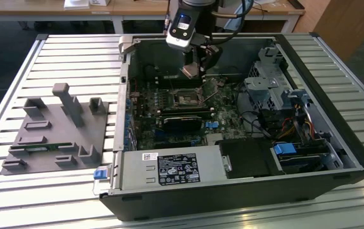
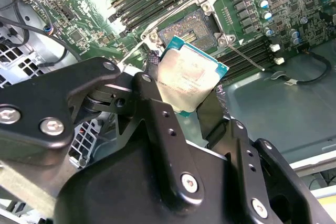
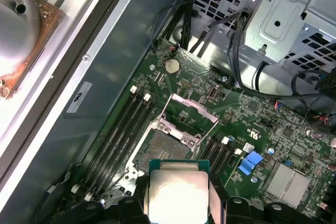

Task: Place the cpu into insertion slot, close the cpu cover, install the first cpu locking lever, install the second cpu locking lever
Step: 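Place the cpu into insertion slot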

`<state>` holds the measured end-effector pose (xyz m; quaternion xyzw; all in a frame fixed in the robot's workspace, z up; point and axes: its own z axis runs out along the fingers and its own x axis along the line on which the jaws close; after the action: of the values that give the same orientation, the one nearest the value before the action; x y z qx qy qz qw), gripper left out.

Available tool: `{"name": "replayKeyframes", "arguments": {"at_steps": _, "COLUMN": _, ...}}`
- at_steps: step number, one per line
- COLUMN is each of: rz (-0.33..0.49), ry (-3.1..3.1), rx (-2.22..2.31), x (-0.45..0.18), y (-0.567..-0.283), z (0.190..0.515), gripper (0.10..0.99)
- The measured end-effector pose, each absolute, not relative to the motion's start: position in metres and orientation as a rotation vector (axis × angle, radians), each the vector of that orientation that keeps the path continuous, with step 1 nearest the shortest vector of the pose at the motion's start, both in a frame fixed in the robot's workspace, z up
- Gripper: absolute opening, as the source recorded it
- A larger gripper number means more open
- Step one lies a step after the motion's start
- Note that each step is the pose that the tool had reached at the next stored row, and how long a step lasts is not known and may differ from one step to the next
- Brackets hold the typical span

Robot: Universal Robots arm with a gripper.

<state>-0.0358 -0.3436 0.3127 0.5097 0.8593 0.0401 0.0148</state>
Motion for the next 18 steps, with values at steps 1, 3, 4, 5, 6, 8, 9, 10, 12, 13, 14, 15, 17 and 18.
{"name": "replayKeyframes", "arguments": {"at_steps": 1, "rz": 0.125, "ry": 2.674, "rx": 1.587, "x": -0.0358, "y": -0.3436, "z": 0.3125, "gripper": 0.541}}
{"name": "replayKeyframes", "arguments": {"at_steps": 3, "rz": 0.125, "ry": 2.674, "rx": 1.587, "x": -0.0358, "y": -0.3436, "z": 0.3119, "gripper": 0.541}}
{"name": "replayKeyframes", "arguments": {"at_steps": 4, "rz": 0.125, "ry": 2.674, "rx": 1.588, "x": -0.0358, "y": -0.3436, "z": 0.3116, "gripper": 0.541}}
{"name": "replayKeyframes", "arguments": {"at_steps": 5, "rz": 0.125, "ry": 2.673, "rx": 1.588, "x": -0.0358, "y": -0.3436, "z": 0.3114, "gripper": 0.541}}
{"name": "replayKeyframes", "arguments": {"at_steps": 6, "rz": 0.125, "ry": 2.673, "rx": 1.588, "x": -0.0358, "y": -0.3436, "z": 0.3111, "gripper": 0.541}}
{"name": "replayKeyframes", "arguments": {"at_steps": 8, "rz": 0.125, "ry": 2.673, "rx": 1.589, "x": -0.0358, "y": -0.3436, "z": 0.3106, "gripper": 0.541}}
{"name": "replayKeyframes", "arguments": {"at_steps": 9, "rz": 0.125, "ry": 2.672, "rx": 1.589, "x": -0.0358, "y": -0.3436, "z": 0.3103, "gripper": 0.541}}
{"name": "replayKeyframes", "arguments": {"at_steps": 10, "rz": 0.125, "ry": 2.672, "rx": 1.59, "x": -0.0358, "y": -0.3436, "z": 0.31, "gripper": 0.541}}
{"name": "replayKeyframes", "arguments": {"at_steps": 12, "rz": 0.125, "ry": 2.672, "rx": 1.59, "x": -0.0358, "y": -0.3436, "z": 0.3094, "gripper": 0.541}}
{"name": "replayKeyframes", "arguments": {"at_steps": 13, "rz": 0.125, "ry": 2.672, "rx": 1.591, "x": -0.0358, "y": -0.3436, "z": 0.3091, "gripper": 0.541}}
{"name": "replayKeyframes", "arguments": {"at_steps": 14, "rz": 0.125, "ry": 2.671, "rx": 1.591, "x": -0.0358, "y": -0.3436, "z": 0.3088, "gripper": 0.541}}
{"name": "replayKeyframes", "arguments": {"at_steps": 15, "rz": 0.125, "ry": 2.671, "rx": 1.592, "x": -0.0358, "y": -0.3436, "z": 0.3085, "gripper": 0.541}}
{"name": "replayKeyframes", "arguments": {"at_steps": 17, "rz": 0.125, "ry": 2.671, "rx": 1.592, "x": -0.0358, "y": -0.3436, "z": 0.3079, "gripper": 0.541}}
{"name": "replayKeyframes", "arguments": {"at_steps": 18, "rz": 0.125, "ry": 2.67, "rx": 1.593, "x": -0.0358, "y": -0.3436, "z": 0.3076, "gripper": 0.541}}
